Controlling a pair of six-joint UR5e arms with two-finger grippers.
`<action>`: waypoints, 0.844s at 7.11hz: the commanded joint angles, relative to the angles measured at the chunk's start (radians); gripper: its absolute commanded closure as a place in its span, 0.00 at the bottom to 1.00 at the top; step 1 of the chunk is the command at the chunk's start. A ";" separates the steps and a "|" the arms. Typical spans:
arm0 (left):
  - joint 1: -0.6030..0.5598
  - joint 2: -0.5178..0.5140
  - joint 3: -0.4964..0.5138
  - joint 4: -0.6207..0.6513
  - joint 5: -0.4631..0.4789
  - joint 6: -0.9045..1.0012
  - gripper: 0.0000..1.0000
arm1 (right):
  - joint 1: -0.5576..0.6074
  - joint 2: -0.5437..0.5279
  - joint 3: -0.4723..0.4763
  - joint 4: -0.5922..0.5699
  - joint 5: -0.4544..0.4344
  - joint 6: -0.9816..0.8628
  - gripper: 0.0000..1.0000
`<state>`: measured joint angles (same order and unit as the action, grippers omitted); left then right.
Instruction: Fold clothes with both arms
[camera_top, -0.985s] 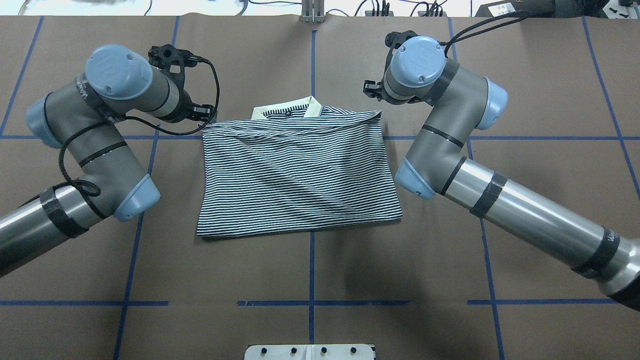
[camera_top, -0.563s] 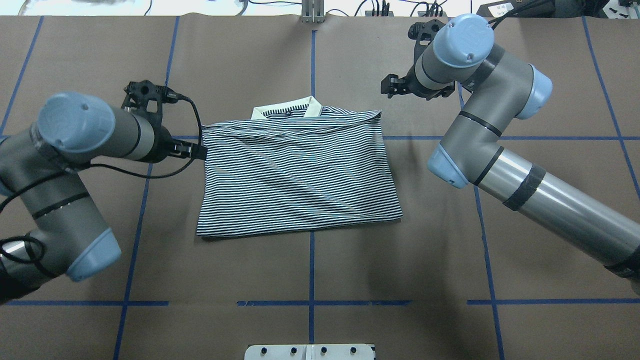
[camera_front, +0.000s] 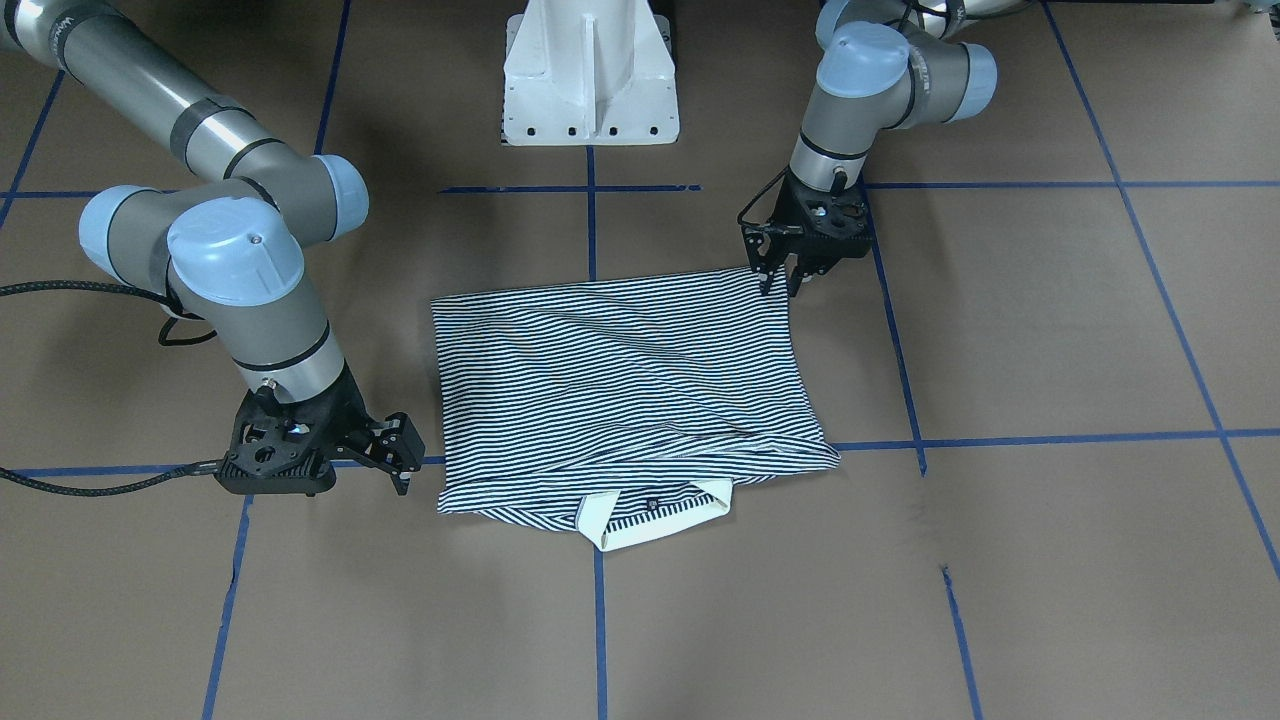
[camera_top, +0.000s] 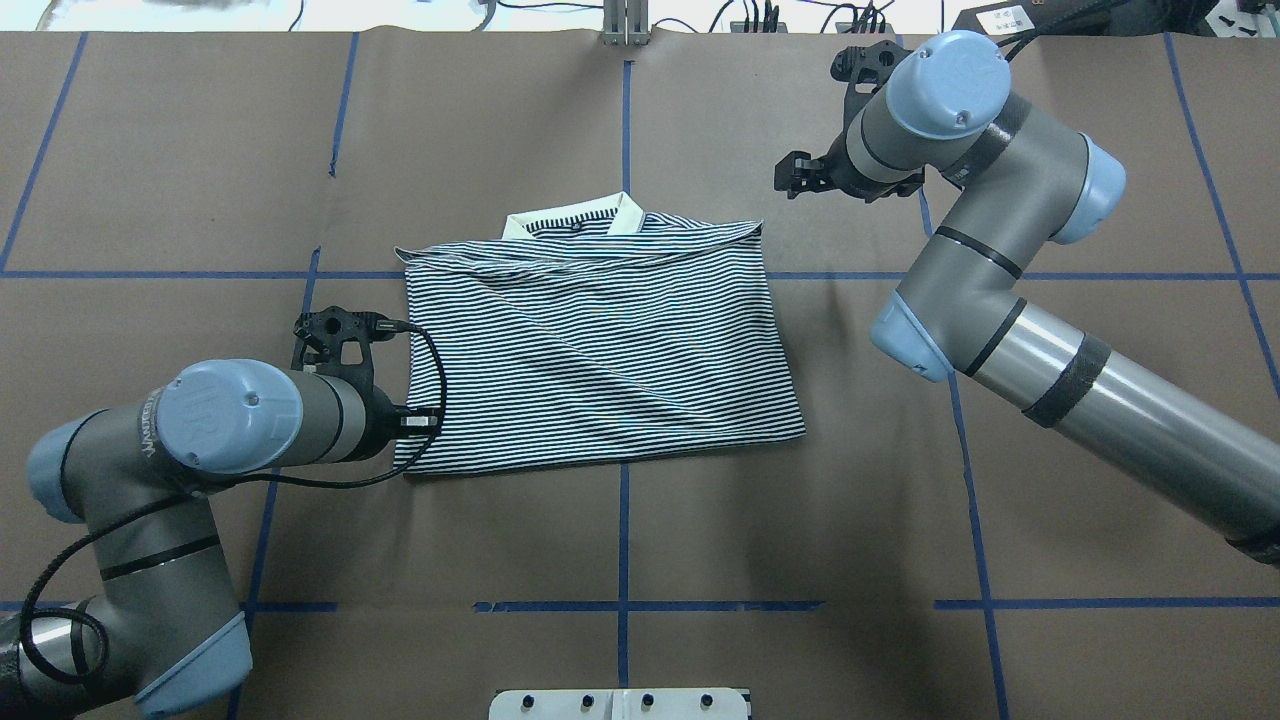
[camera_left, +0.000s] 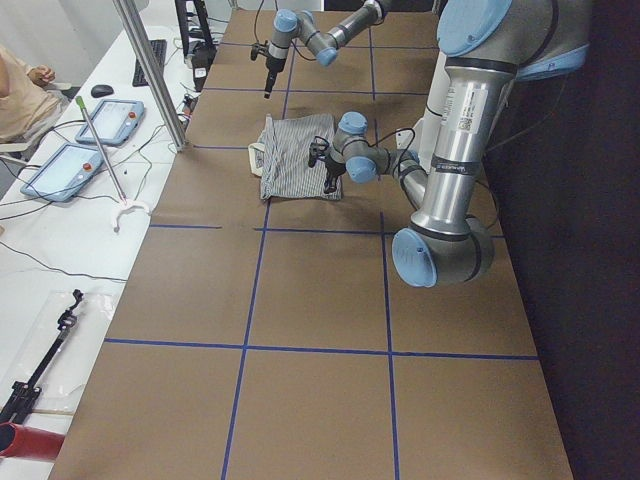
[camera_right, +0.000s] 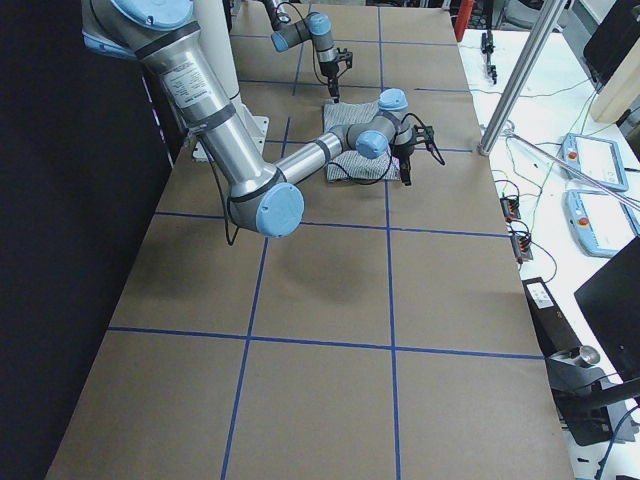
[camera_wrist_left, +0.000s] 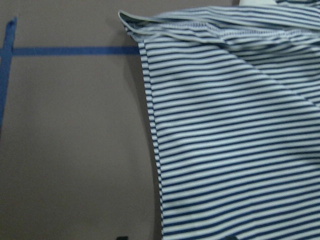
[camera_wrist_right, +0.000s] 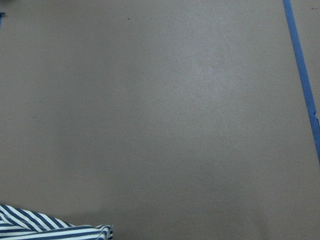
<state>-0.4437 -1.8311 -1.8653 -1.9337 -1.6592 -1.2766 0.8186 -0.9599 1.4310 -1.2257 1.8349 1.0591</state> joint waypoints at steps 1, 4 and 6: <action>0.011 0.001 0.001 0.001 -0.001 -0.009 0.64 | -0.001 -0.003 0.002 0.000 -0.006 0.007 0.00; 0.011 0.047 -0.012 0.002 -0.001 -0.007 0.63 | -0.001 -0.008 0.003 0.000 -0.022 0.007 0.00; 0.020 0.047 -0.014 0.002 -0.004 -0.009 0.61 | -0.001 -0.008 0.003 0.000 -0.025 0.007 0.00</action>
<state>-0.4297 -1.7862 -1.8781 -1.9312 -1.6618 -1.2843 0.8176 -0.9678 1.4339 -1.2256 1.8129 1.0661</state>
